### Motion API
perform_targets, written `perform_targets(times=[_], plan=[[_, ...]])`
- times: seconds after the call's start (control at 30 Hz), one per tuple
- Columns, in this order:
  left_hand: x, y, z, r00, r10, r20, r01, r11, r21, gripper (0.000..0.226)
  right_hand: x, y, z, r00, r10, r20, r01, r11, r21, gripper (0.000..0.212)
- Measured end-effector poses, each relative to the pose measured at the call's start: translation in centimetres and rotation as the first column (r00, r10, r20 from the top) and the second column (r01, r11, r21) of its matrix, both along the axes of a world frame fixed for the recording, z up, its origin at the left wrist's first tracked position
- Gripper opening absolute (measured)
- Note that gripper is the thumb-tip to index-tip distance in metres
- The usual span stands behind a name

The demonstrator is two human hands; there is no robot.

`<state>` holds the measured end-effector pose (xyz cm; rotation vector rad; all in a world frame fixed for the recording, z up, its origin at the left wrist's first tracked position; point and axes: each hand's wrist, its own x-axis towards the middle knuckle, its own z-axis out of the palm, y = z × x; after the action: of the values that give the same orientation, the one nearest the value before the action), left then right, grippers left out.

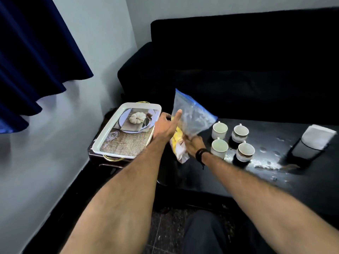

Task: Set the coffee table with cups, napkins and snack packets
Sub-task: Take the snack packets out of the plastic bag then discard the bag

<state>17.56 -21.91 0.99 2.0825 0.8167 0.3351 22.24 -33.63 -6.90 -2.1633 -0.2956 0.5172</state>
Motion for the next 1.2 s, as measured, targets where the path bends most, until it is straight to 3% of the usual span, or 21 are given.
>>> perform_targets(times=[0.1, 0.2, 0.33, 0.4, 0.47, 0.53, 0.6, 0.67, 0.73, 0.8, 0.9, 1.03, 1.2], plan=[[-0.4, -0.3, 0.2, 0.999, 0.024, -0.045, -0.028, 0.995, -0.091, 0.074, -1.9, -1.0, -0.6, 0.997, 0.074, -0.023, -0.074, 0.997, -0.016, 0.044], [-0.6, -0.4, 0.7, 0.996, 0.029, -0.083, -0.041, 0.989, -0.143, 0.092, -2.9, -1.5, -0.1, 0.969, 0.228, 0.091, -0.215, 0.967, -0.135, 0.03], [-0.8, -0.9, 1.3, 0.987, 0.066, -0.148, -0.088, 0.985, -0.148, 0.107, -3.7, -1.7, 1.0, 0.885, 0.419, 0.202, -0.381, 0.902, -0.202, 0.054], [-0.8, -0.9, 1.2, 0.982, 0.112, -0.155, -0.132, 0.983, -0.127, 0.093, -3.6, -1.6, 1.8, 0.855, 0.469, 0.222, -0.435, 0.881, -0.187, 0.068], [-0.7, -0.7, 1.0, 0.982, 0.149, -0.115, -0.161, 0.982, -0.098, 0.063, -3.1, -1.7, 2.8, 0.822, 0.503, 0.268, -0.456, 0.862, -0.221, 0.052], [-1.0, -0.8, 0.9, 0.987, 0.156, -0.044, -0.16, 0.981, -0.108, 0.04, -2.0, -2.1, 4.0, 0.827, 0.457, 0.327, -0.389, 0.886, -0.253, 0.032], [-1.5, -1.0, 0.7, 0.988, 0.155, -0.002, -0.154, 0.979, -0.136, 0.032, -0.9, -2.7, 5.2, 0.892, 0.263, 0.368, -0.23, 0.964, -0.131, 0.029], [-1.9, -1.2, 0.4, 0.989, 0.145, 0.02, -0.138, 0.968, -0.211, 0.031, -0.2, -2.9, 6.6, 0.977, 0.043, 0.209, -0.079, 0.983, 0.166, 0.028], [-2.0, -1.8, 0.2, 0.995, 0.084, 0.049, -0.065, 0.951, -0.303, 0.028, -0.1, -2.9, 7.9, 0.999, 0.041, 0.024, -0.047, 0.932, 0.36, 0.024], [-1.8, -2.6, 0.4, 0.992, 0.032, 0.124, 0.016, 0.93, -0.367, 0.027, -0.2, -3.0, 8.8, 0.993, 0.111, 0.039, -0.118, 0.929, 0.35, 0.035], [-1.5, -3.8, 0.8, 0.976, 0.011, 0.216, 0.091, 0.884, -0.458, 0.027, 0.2, -3.7, 9.4, 0.989, 0.084, 0.125, -0.123, 0.931, 0.344, 0.031], [-0.7, -4.6, 0.1, 0.97, -0.038, 0.241, 0.156, 0.856, -0.494, 0.03, 1.7, -4.7, 9.9, 0.983, 0.059, 0.172, -0.11, 0.947, 0.302, 0.024], [0.3, -4.6, -0.8, 0.974, -0.056, 0.219, 0.166, 0.836, -0.523, 0.032, 3.2, -5.6, 10.5, 0.963, 0.195, 0.184, -0.23, 0.954, 0.193, 0.026]])
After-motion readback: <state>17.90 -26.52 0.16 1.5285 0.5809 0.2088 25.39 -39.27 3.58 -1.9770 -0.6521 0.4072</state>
